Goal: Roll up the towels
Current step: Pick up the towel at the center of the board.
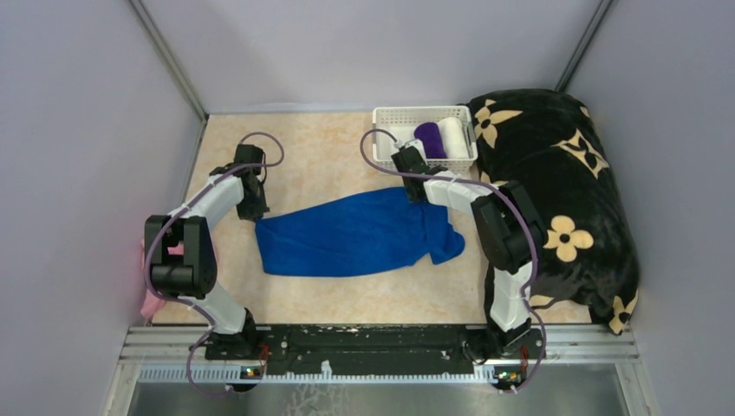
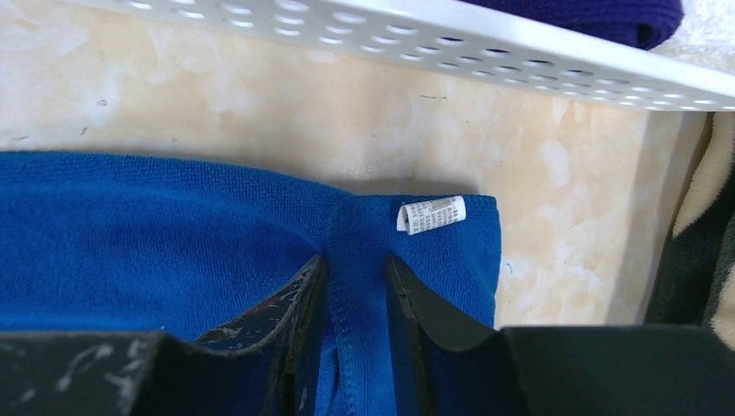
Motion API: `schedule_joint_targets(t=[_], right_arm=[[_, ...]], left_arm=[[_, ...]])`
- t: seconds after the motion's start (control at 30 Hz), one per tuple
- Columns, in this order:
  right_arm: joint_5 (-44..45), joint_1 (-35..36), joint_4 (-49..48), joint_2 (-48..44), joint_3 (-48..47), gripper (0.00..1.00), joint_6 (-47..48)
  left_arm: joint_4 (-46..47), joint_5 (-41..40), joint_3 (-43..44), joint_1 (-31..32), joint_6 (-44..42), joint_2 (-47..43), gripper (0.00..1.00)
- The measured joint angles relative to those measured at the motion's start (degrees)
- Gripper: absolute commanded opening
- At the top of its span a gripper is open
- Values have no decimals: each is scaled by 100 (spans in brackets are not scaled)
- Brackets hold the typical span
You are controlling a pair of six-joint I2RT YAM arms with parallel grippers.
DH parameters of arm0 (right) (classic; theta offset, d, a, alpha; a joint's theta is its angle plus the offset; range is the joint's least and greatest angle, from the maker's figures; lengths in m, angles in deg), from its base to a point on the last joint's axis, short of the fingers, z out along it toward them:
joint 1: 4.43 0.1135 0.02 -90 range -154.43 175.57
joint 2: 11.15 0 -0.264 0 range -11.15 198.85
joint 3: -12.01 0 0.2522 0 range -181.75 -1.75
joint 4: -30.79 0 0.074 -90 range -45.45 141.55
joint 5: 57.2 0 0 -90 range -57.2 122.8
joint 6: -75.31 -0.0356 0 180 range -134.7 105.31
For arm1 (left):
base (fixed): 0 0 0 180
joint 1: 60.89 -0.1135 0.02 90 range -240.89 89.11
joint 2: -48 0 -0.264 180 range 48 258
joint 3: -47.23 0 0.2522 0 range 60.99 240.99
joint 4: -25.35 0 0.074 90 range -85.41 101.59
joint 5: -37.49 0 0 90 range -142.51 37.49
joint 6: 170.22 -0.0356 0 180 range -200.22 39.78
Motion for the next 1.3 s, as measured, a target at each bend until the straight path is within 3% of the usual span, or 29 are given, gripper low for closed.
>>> schedule_joint_targets(t=[0.5,0.9,1.07,1.3], right_arm=[[695,173,155,592,-487,30,-24],[1084,173,411,538,-546,0,31],[1069,125,706,-94,-535,0,229],[354,-400,826,-1810,-170,0,468]], left_arm=[[11,85,-15,-4,-22,0,0],[24,96,-31,-22,-22,-20,0],[24,94,-33,-81,-22,-164,0],[4,55,31,-260,-17,-341,0]])
